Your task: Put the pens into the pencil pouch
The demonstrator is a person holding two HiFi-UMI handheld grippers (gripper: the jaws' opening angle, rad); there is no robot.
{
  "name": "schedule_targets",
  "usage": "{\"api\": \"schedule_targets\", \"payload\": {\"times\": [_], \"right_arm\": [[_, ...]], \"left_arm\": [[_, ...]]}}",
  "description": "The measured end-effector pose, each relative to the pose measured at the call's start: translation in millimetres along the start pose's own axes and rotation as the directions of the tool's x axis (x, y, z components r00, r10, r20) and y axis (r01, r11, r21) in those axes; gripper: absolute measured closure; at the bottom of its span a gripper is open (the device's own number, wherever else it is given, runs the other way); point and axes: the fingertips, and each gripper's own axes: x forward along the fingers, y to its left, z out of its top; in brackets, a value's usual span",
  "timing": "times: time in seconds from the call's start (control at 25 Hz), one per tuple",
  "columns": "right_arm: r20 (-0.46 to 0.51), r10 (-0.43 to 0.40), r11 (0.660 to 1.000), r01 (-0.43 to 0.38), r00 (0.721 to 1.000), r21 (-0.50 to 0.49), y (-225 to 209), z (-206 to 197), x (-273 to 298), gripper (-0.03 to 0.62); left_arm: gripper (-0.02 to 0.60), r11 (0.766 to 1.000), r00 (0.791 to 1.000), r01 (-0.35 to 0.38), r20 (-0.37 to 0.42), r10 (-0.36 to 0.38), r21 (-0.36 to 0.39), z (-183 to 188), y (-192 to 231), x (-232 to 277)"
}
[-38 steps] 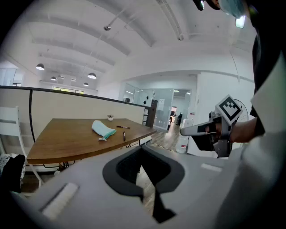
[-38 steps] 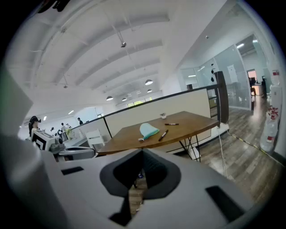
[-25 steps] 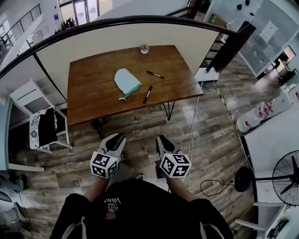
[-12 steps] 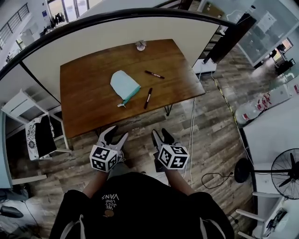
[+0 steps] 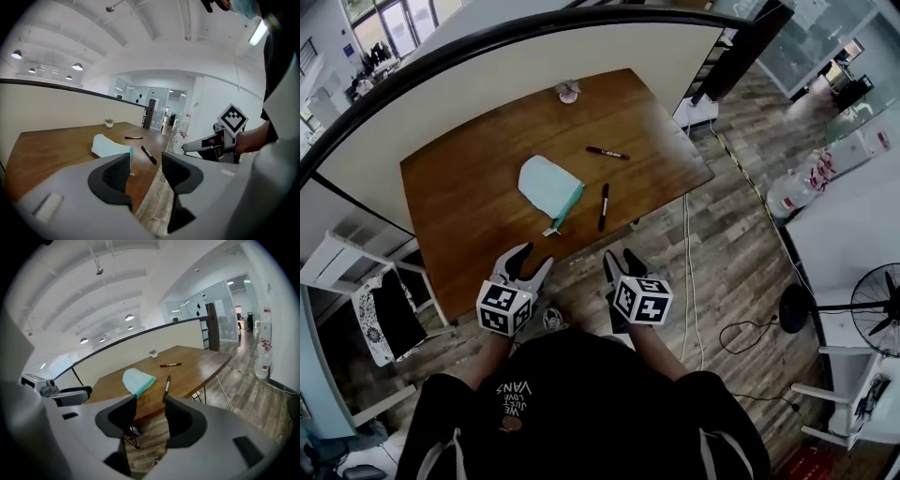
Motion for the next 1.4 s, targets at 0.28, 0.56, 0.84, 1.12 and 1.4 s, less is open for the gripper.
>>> {"api": "schedule_targets", "payload": {"times": [0.28, 0.56, 0.84, 1.12, 1.4], "right_arm": [[-0.035, -0.087, 0.996, 0.087, 0.996, -0.005, -1, -3, 37, 0.425], [-0.089, -0.110, 0.993, 0.105, 0.990, -0.060, -22, -4, 82, 0.425], [-0.186, -0.119, 0.984, 0.090, 0.975, -0.156, -41, -10, 123, 0.425], [-0.271, -0.099, 0.977, 0.042, 0.958, -0.209, -43, -23, 151, 0.426], [-0.306, -0.135, 0.964, 0.054, 0.943, -0.259, -61, -25, 157, 0.510]], "left_arm": [[0.385, 0.997, 0.996, 0.073, -0.048, -0.072, 0.024, -1, 31, 17], [0.385, 0.996, 0.995, 0.083, -0.065, -0.081, 0.023, -5, 39, 41], [0.385, 1.000, 0.995, 0.028, -0.091, -0.028, -0.004, -3, 51, 57], [0.385, 1.000, 0.987, 0.017, -0.158, -0.014, 0.016, -9, 58, 92], [0.385, 0.996, 0.974, 0.033, -0.225, -0.015, 0.081, -11, 56, 139]]}}
